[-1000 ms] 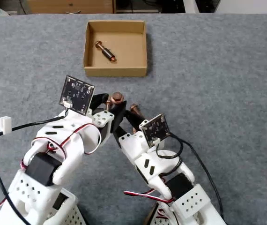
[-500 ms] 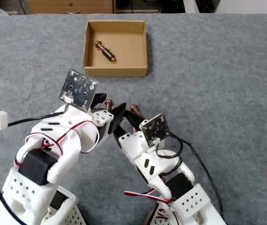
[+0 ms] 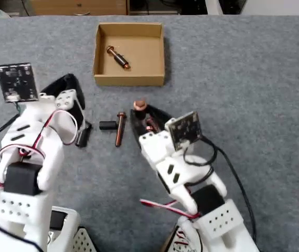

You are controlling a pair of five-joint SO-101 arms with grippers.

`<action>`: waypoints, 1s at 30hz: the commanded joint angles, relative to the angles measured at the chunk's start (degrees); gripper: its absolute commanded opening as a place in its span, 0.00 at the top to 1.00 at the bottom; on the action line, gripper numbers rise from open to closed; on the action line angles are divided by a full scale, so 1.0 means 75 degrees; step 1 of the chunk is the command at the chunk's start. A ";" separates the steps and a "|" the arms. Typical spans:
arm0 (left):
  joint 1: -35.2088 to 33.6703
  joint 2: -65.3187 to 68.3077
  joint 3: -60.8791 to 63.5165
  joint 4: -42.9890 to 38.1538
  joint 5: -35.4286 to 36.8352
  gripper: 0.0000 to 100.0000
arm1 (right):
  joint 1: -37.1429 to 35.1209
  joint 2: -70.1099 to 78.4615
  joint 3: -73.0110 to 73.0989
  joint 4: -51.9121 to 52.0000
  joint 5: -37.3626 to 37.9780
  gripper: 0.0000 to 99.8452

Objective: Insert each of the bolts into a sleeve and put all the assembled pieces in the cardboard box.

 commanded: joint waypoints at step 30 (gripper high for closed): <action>-0.0821 0.5902 0.1430 -0.4114 0.1008 0.98 | 0.1541 1.1810 -0.8481 -0.2040 0.0727 1.00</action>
